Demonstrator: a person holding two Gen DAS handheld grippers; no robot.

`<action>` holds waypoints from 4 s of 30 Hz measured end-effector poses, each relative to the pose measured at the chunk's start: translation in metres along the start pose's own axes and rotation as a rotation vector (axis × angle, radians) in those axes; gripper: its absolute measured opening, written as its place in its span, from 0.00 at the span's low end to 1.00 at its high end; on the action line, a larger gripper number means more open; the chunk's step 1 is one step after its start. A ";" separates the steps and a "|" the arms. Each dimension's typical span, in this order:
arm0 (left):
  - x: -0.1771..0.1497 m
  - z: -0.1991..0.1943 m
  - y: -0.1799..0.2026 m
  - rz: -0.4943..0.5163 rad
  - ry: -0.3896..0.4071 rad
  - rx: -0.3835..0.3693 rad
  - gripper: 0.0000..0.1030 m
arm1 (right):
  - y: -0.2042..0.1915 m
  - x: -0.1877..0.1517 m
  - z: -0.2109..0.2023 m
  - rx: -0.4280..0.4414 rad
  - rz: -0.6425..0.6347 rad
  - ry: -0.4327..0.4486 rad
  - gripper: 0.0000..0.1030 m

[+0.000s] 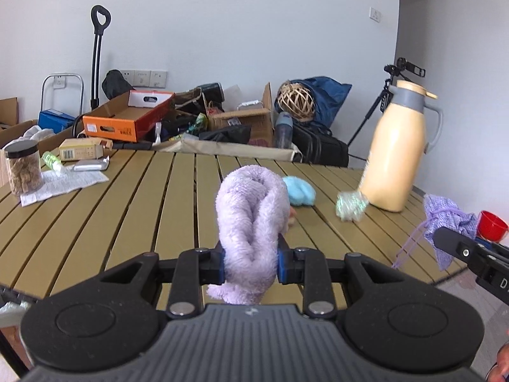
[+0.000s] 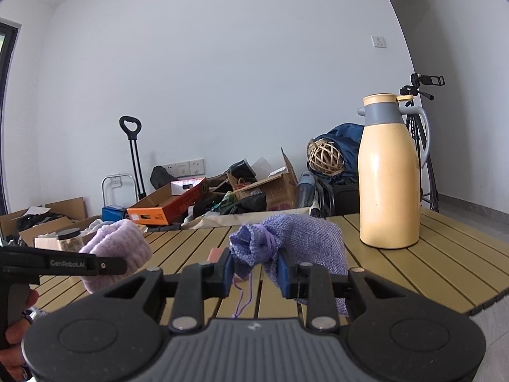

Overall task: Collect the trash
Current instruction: 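Carry the wristband and purple cloth bag in both tools down over the black bin, then open the left tool to drop the wristband into the bin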

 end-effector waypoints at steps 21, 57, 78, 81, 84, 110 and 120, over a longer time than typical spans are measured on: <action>-0.053 -0.079 0.014 0.069 -0.086 -0.028 0.27 | -0.022 -0.051 -0.076 0.045 0.008 -0.119 0.26; -0.203 -0.035 -0.005 0.028 -0.556 -0.027 0.27 | -0.047 -0.206 -0.055 0.037 0.074 -0.705 0.26; -0.227 -0.006 -0.003 0.019 -0.653 -0.076 0.27 | -0.036 -0.213 -0.035 -0.030 0.062 -0.719 0.26; -0.224 -0.002 0.001 0.036 -0.652 -0.077 0.27 | -0.032 -0.209 -0.030 -0.047 0.065 -0.708 0.26; -0.220 0.005 0.007 0.048 -0.650 -0.080 0.27 | -0.026 -0.203 -0.025 -0.063 0.067 -0.692 0.26; -0.187 0.093 0.059 0.086 -0.636 -0.129 0.27 | 0.028 -0.145 0.043 -0.125 -0.005 -0.592 0.27; -0.194 0.122 0.064 0.073 -0.651 -0.102 0.27 | 0.039 -0.149 0.057 -0.135 -0.002 -0.599 0.27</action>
Point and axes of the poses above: each gripper's, at about its wrist camera, not at the fingertips, and z roughly the way its jaws point, y to its right, x to its top, the point moved 4 cm from there along z, roughly the way its jaws point, and after that the axes turned 6 degrees about z, right-handed, at the moved point
